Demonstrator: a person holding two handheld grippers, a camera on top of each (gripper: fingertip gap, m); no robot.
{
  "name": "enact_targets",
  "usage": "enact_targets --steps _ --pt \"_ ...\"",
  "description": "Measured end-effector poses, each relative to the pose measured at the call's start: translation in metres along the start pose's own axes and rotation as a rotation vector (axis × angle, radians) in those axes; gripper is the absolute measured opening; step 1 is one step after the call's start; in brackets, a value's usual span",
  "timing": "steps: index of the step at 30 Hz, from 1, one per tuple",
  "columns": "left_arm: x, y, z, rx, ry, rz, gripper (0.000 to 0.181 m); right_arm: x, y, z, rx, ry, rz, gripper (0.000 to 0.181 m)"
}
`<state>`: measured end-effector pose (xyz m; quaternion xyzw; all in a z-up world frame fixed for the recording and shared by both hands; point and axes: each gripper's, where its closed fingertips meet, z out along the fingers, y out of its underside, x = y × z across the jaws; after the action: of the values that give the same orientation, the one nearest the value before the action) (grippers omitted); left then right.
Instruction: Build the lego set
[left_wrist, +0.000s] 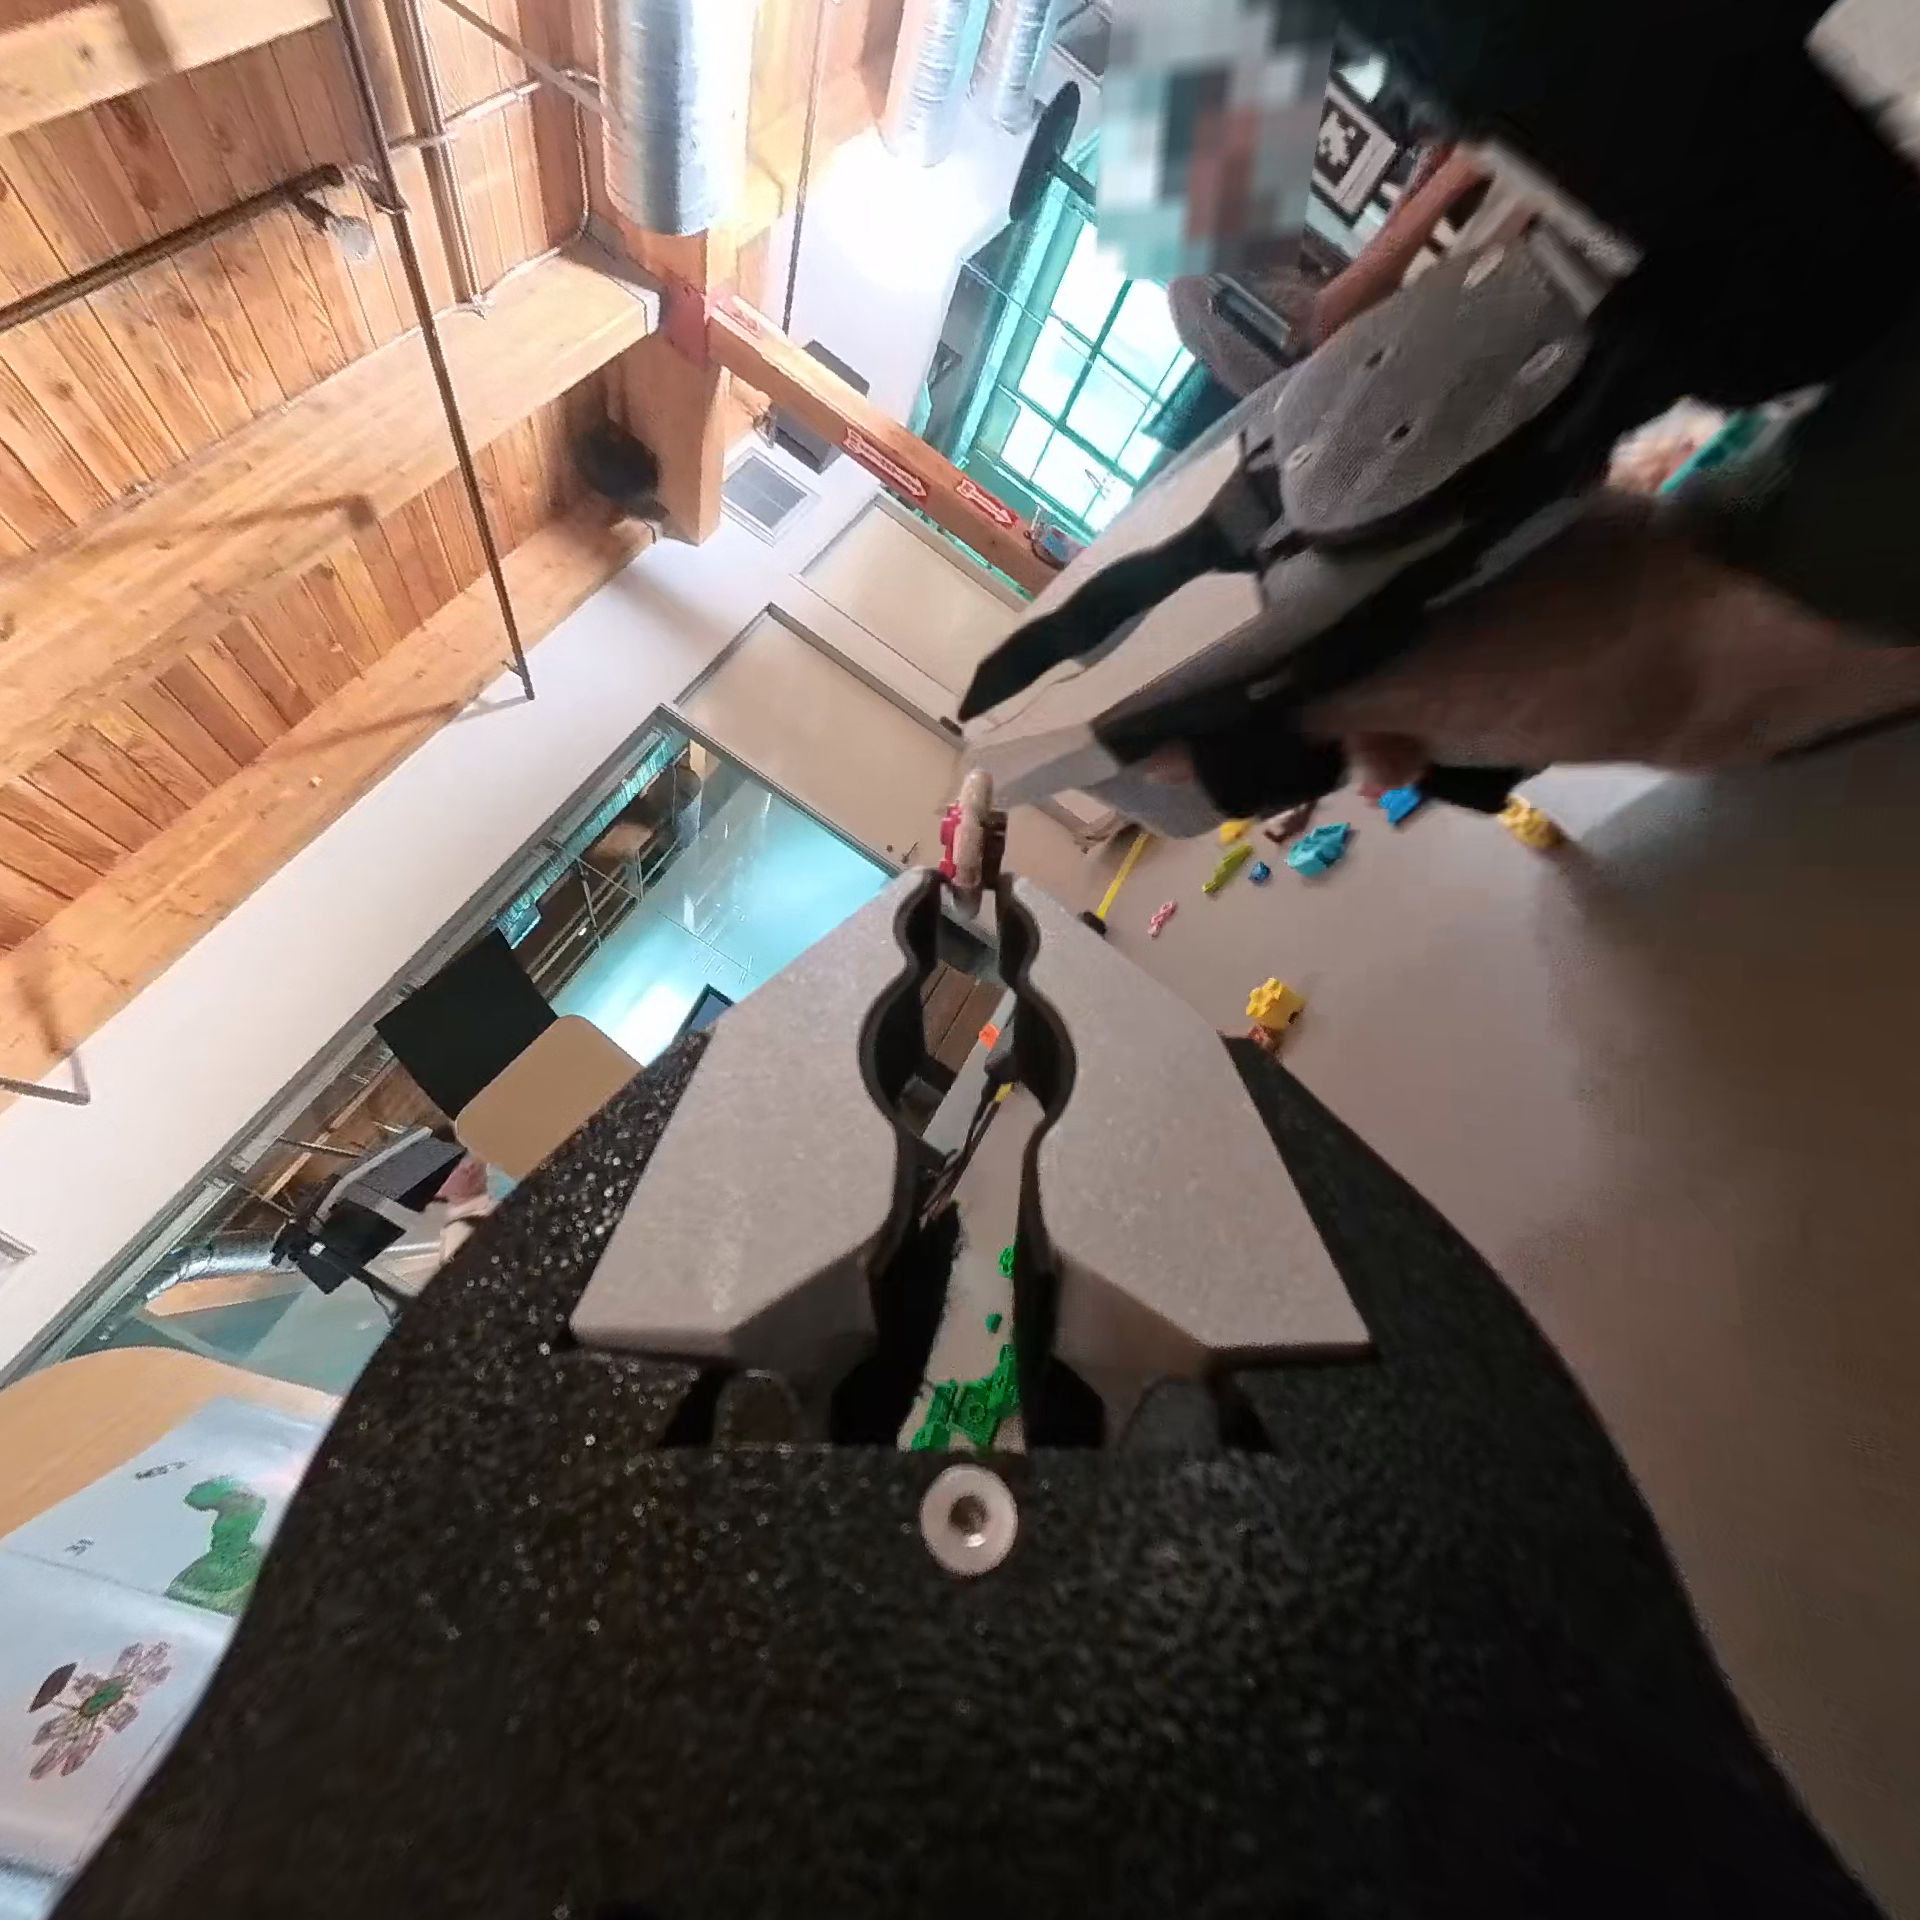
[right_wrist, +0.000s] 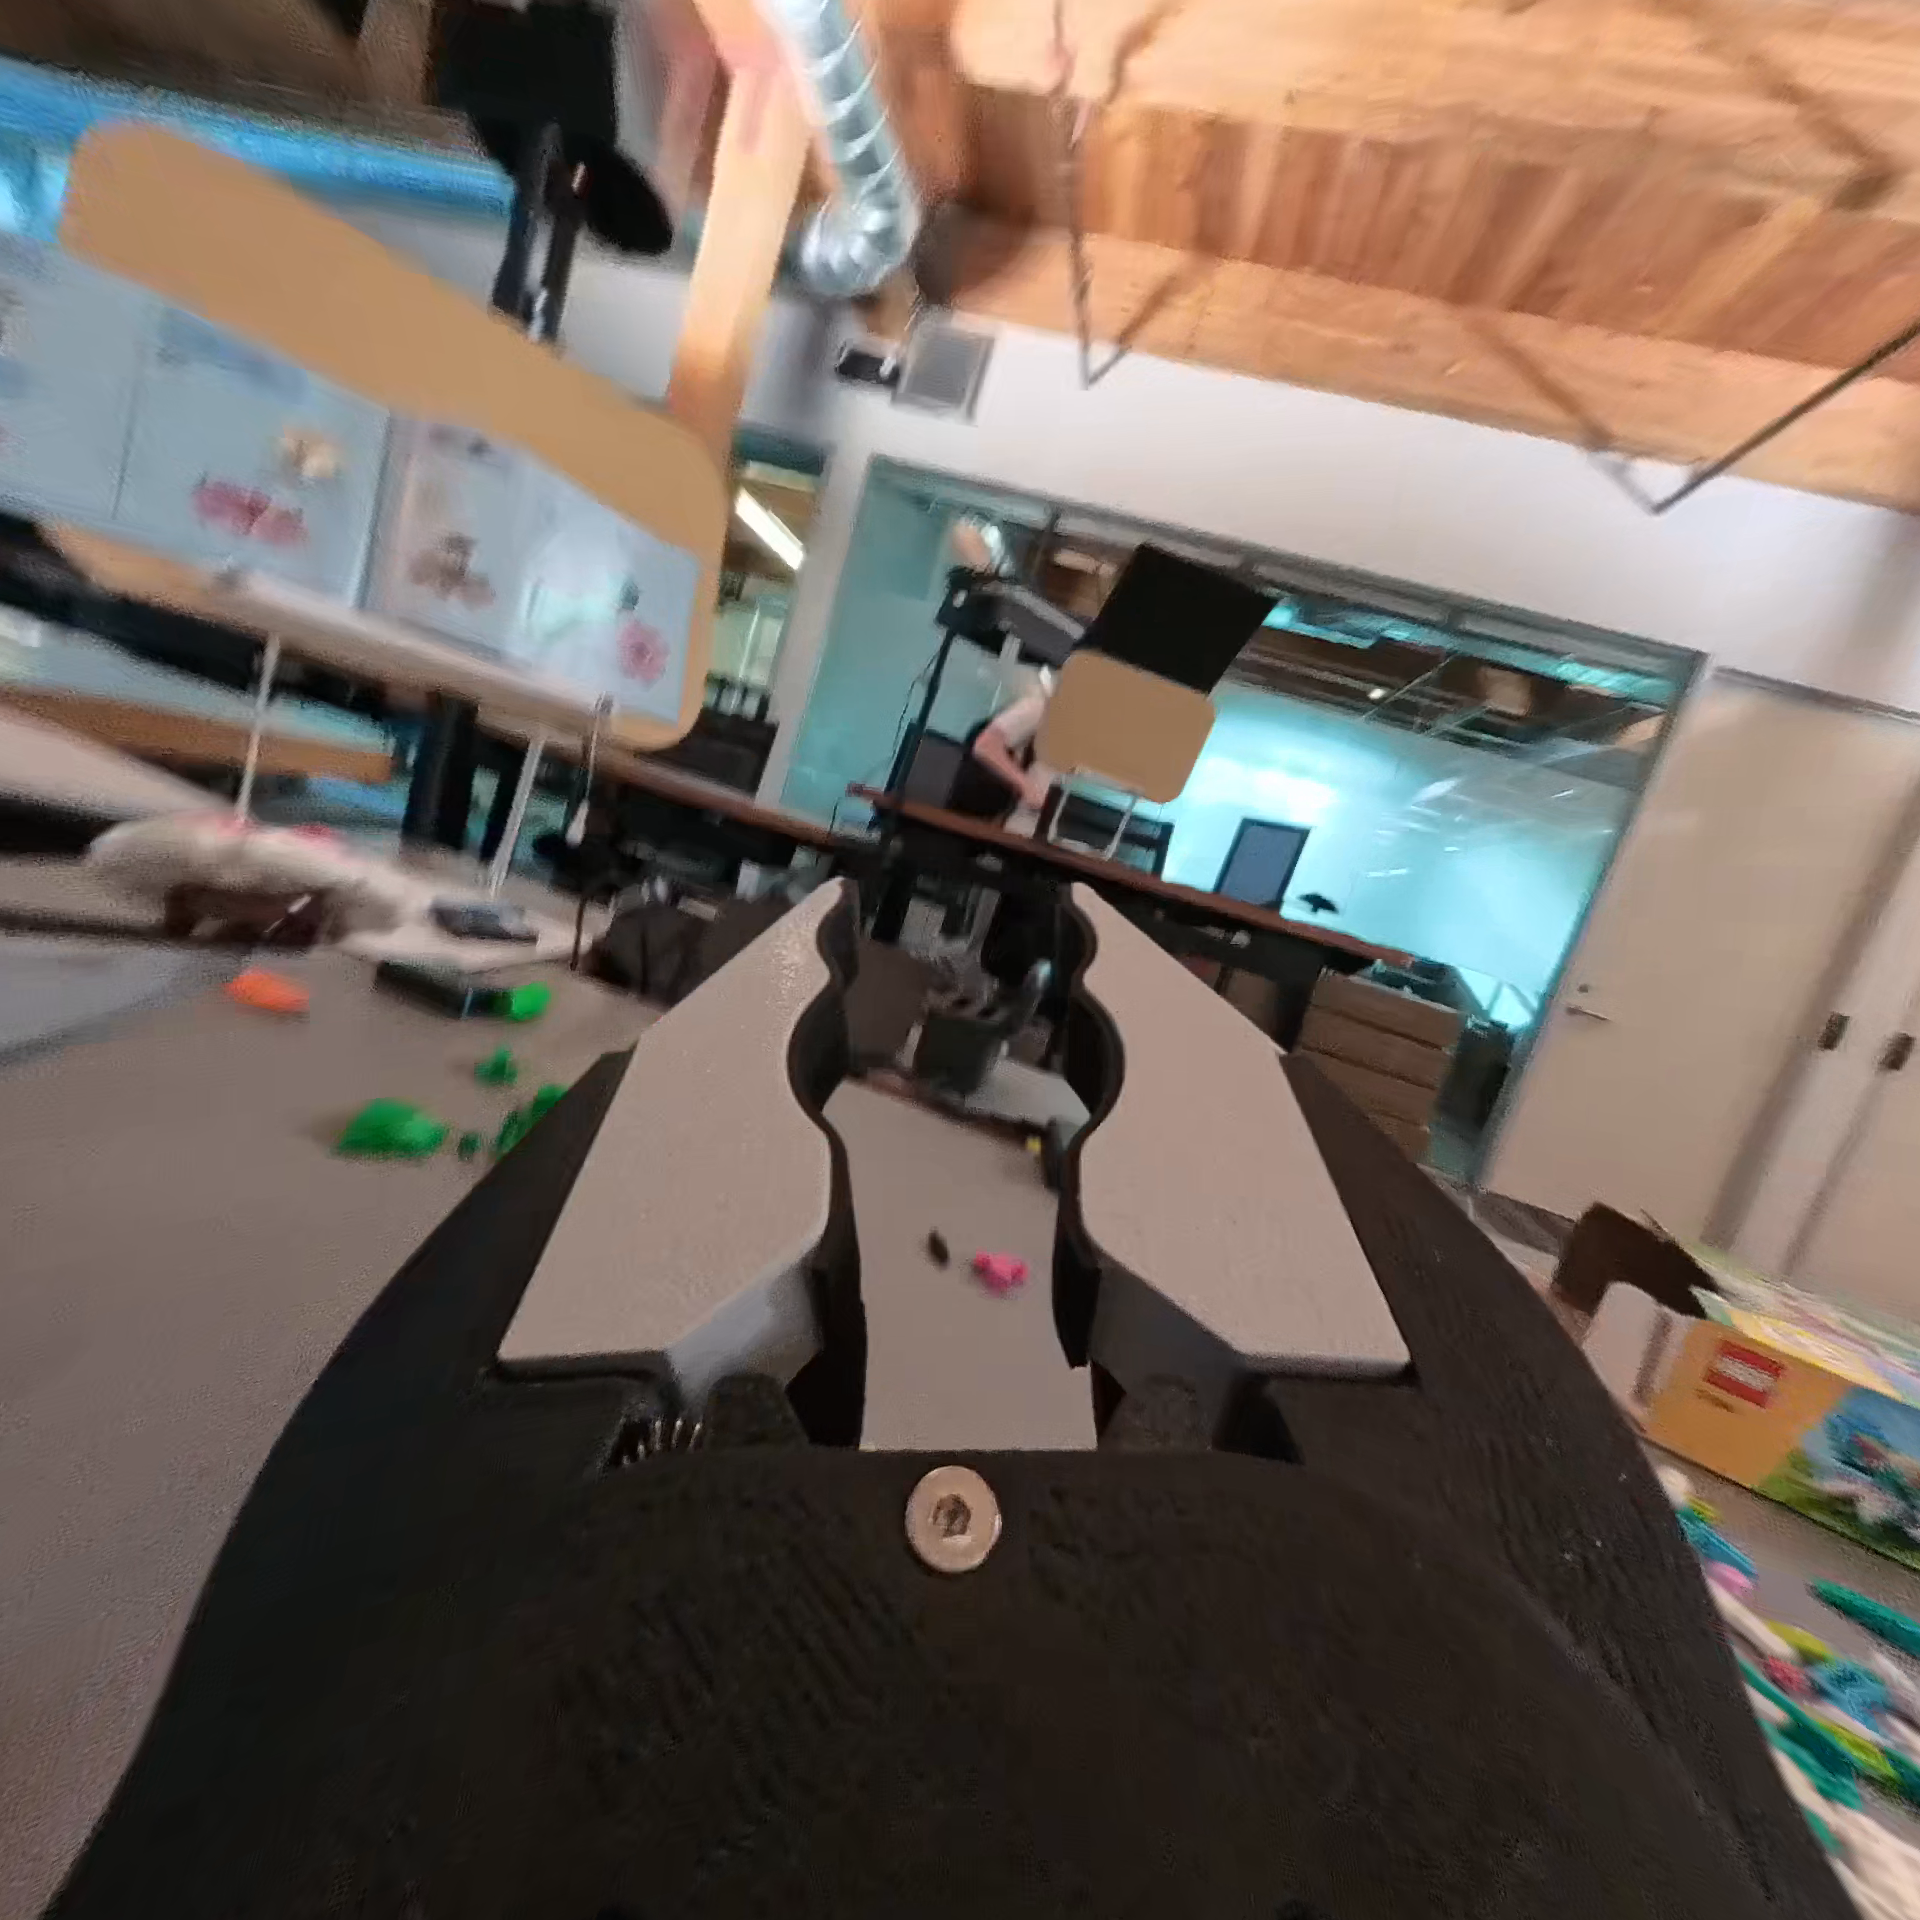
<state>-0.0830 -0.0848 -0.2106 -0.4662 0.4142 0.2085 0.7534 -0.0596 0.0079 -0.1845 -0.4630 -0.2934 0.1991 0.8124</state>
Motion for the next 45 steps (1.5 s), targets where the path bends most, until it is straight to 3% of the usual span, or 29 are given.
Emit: enact_targets --steps 3,6,10,14,19,24,30,35,45 --pt "-0.006 -0.001 -0.002 0.007 -0.022 -0.027 0.007 -0.002 0.002 0.020 0.031 0.039 0.027 0.037" --pt "-0.010 0.001 -0.004 0.006 -0.040 -0.039 0.008 -0.019 0.003 0.033 0.049 -0.015 0.007 0.036" --pt "-0.006 -0.004 -0.003 0.024 -0.037 -0.046 0.008 -0.034 -0.003 0.032 0.094 -0.103 0.033 0.028" --pt "0.003 -0.016 -0.002 0.063 -0.027 -0.036 0.007 -0.024 -0.015 0.027 0.148 -0.087 0.075 0.026" --pt "0.007 -0.017 -0.001 0.070 -0.015 -0.053 0.007 -0.028 -0.003 0.031 0.106 -0.102 0.048 0.024" --pt "0.014 -0.019 0.020 0.085 -0.007 -0.302 0.008 -0.024 0.010 0.035 0.057 -0.087 0.045 0.020" --pt "0.036 -0.036 0.046 0.156 0.055 -0.240 0.008 -0.009 0.021 0.039 0.015 -0.038 0.028 0.018" --pt "0.027 -0.042 0.027 0.210 0.061 -0.265 0.008 -0.006 0.033 0.041 -0.056 -0.015 0.048 0.016" --pt "0.017 -0.034 0.030 0.208 0.046 -0.280 0.008 -0.024 0.031 0.043 -0.055 -0.086 0.015 0.015"
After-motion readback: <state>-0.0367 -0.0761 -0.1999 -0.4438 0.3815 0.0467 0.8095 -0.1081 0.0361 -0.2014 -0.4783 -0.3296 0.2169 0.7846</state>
